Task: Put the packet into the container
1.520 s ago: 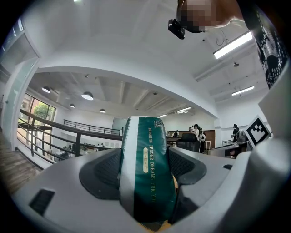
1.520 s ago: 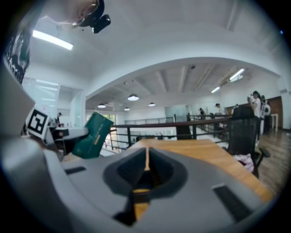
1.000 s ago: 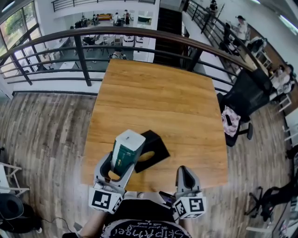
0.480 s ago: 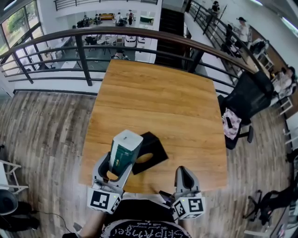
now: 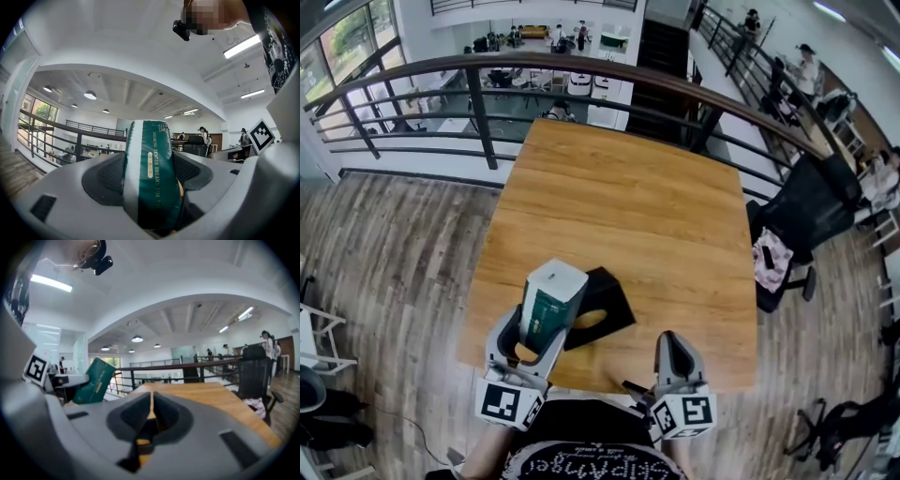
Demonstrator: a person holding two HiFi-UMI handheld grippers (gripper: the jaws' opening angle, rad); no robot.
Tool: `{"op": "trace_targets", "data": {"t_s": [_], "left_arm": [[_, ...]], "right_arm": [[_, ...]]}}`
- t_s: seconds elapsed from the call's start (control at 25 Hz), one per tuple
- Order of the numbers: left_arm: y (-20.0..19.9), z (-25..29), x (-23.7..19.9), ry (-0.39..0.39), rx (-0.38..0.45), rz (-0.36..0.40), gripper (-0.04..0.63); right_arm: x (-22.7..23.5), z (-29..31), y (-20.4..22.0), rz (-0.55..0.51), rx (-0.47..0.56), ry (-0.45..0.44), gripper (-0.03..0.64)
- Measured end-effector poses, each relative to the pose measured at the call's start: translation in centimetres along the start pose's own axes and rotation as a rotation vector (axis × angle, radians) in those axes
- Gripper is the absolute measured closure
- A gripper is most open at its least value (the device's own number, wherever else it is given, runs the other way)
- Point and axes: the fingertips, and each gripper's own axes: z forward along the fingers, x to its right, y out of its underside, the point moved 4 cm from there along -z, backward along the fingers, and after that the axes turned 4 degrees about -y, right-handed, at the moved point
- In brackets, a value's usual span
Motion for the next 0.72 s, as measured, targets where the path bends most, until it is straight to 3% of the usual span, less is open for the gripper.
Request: {"op": "trace_targets", "data": {"t_s": [0.72], "left_arm": [[-0.1,0.4,-0.3,0.036,-0.011,0.0,0.249]], "right_arm": [[0.4,-0.8,-0.1,0.01,0.012,0.052,0.577]]}}
